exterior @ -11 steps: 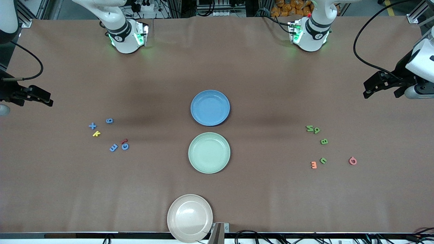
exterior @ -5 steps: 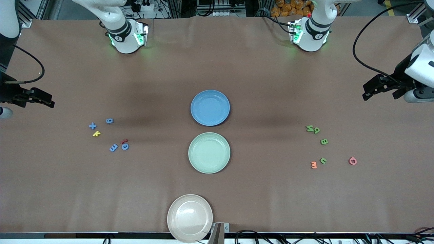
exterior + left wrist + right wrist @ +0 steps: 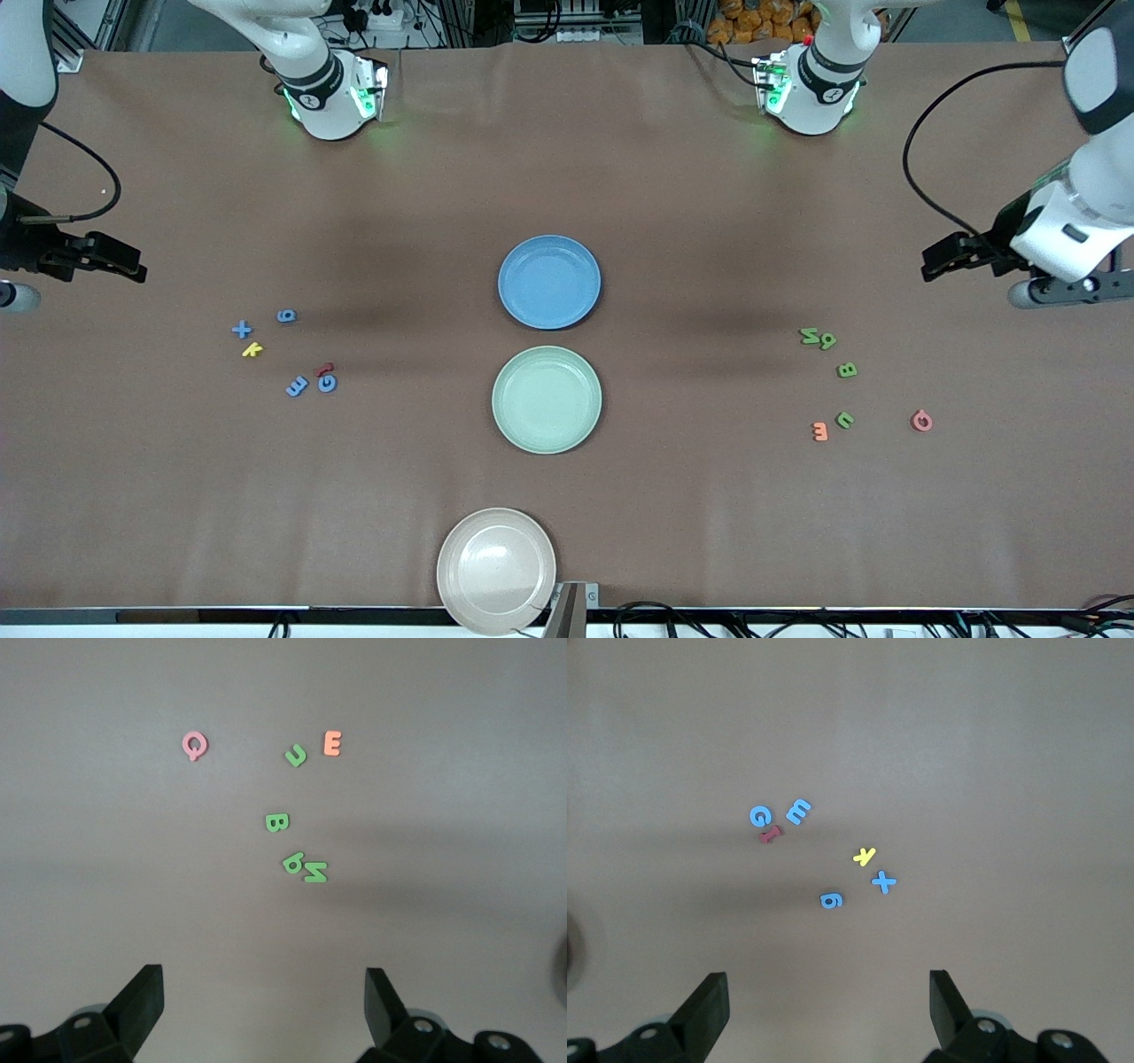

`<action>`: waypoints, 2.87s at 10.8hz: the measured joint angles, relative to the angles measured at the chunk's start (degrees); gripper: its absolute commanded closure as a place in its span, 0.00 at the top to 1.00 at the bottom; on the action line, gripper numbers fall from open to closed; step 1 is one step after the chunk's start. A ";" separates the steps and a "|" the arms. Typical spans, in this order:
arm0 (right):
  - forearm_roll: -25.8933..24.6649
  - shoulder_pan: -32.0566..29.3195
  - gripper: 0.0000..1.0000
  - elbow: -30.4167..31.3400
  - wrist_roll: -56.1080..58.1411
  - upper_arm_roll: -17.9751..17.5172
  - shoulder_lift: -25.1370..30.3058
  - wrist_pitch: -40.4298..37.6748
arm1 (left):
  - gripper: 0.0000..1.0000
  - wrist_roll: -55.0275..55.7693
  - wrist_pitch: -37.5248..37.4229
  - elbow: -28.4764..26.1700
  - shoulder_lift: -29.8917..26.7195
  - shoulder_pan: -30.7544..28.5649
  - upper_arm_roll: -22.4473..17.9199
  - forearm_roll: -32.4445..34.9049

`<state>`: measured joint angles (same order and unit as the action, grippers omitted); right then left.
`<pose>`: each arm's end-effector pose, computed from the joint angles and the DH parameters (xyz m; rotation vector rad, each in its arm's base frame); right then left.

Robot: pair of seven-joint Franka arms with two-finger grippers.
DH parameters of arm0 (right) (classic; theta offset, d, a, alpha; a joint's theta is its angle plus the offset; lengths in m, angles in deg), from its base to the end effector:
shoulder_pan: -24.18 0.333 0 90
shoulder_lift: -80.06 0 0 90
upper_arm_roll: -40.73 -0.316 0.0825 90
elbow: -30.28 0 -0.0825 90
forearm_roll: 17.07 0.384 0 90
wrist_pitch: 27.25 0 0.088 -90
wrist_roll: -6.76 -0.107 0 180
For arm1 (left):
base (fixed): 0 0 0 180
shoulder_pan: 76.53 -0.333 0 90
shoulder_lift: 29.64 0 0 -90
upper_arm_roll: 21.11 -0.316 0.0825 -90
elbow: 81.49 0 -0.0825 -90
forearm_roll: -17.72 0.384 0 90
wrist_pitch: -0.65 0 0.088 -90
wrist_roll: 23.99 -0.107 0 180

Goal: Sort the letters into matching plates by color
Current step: 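Move both grippers from rest toward their nearby piles of foam letters, then lower the left gripper to green b while the right gripper lowers to blue 6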

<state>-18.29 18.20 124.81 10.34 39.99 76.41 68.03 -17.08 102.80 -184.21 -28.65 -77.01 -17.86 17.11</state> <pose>0.5741 -0.0550 0.5588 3.1239 -0.0414 -0.0813 0.5649 -0.0281 0.5273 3.1301 0.1169 -0.0440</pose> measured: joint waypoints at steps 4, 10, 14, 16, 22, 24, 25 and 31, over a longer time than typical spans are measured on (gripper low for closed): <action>0.00 -0.32 1.00 1.99 0.00 0.00 0.00 1.37 | 1.00 0.02 11.52 -13.00 -0.02 -0.10 0.01 -0.02; 0.00 -0.70 1.00 7.60 0.00 0.00 0.03 5.98 | 1.00 0.12 25.38 -25.22 1.19 -0.10 0.10 -0.05; 0.00 -0.70 1.00 13.21 0.00 0.00 1.35 11.39 | 1.00 1.77 31.47 -25.69 6.53 -0.10 0.09 -0.05; 0.00 -0.70 1.00 18.02 0.00 -0.01 3.65 15.30 | 1.00 1.87 34.06 -25.68 9.07 -0.21 0.07 3.62; 0.00 -0.70 1.00 32.23 -0.01 -0.02 9.30 25.06 | 1.00 -22.34 37.53 -25.62 12.57 -3.24 0.19 8.42; 0.00 -0.71 1.00 33.51 -0.01 -0.02 9.62 25.36 | 1.00 -29.01 38.17 -25.60 13.03 -4.05 0.27 8.42; 0.00 -0.72 1.00 33.55 -0.01 -0.01 9.63 25.37 | 1.00 -30.35 38.21 -25.57 13.03 -4.04 0.79 8.42; 0.00 -1.02 1.00 34.58 -0.05 -0.08 8.86 26.95 | 1.00 -42.05 38.91 -28.23 13.39 -3.98 2.75 8.42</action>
<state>-18.29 17.18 159.38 10.28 39.91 85.27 94.98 -59.13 141.72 -212.43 -15.26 -80.99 -15.10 25.53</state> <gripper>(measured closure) 0.000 0.000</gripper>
